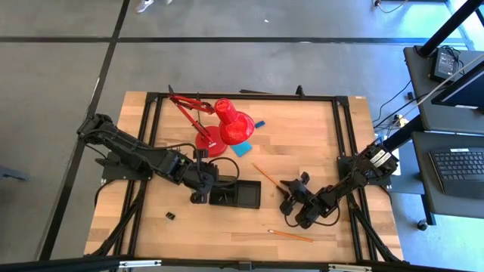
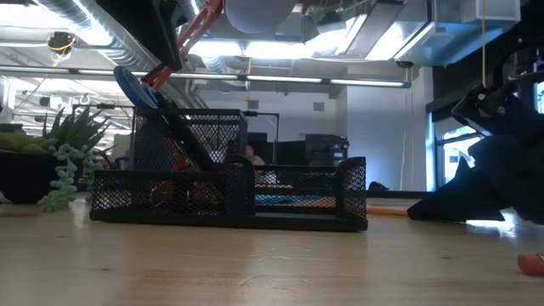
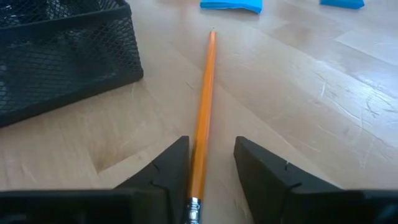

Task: Pick and place office supplies into organizer
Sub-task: Put the top orange pencil into the desk organizer

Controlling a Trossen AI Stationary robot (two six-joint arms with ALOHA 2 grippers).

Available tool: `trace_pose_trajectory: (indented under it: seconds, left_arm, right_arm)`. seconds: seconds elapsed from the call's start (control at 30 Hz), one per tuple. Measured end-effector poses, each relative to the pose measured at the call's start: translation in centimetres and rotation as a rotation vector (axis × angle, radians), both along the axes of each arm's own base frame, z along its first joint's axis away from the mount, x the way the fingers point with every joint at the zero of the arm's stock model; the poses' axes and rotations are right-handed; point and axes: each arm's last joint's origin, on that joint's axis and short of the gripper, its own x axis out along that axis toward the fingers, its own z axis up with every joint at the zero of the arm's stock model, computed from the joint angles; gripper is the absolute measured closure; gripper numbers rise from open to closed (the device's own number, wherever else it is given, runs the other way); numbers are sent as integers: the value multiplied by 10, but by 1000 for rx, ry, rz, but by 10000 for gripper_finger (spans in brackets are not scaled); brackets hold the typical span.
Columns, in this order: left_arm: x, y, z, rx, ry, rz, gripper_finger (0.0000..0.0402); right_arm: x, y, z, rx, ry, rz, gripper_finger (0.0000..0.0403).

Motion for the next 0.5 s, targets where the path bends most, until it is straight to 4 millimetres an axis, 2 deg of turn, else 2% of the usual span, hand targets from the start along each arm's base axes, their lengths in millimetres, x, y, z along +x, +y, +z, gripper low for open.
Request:
trace_pose_trajectory:
  seconds: [0.23, 0.5]
  left_arm:
    - [0, 0, 0, -1, 0, 1, 286]
    - [0, 0, 0, 0, 0, 0, 286]
  right_arm:
    - [0, 0, 0, -31, 22, 19, 297]
    - [0, -1, 0, -36, 26, 21, 299]
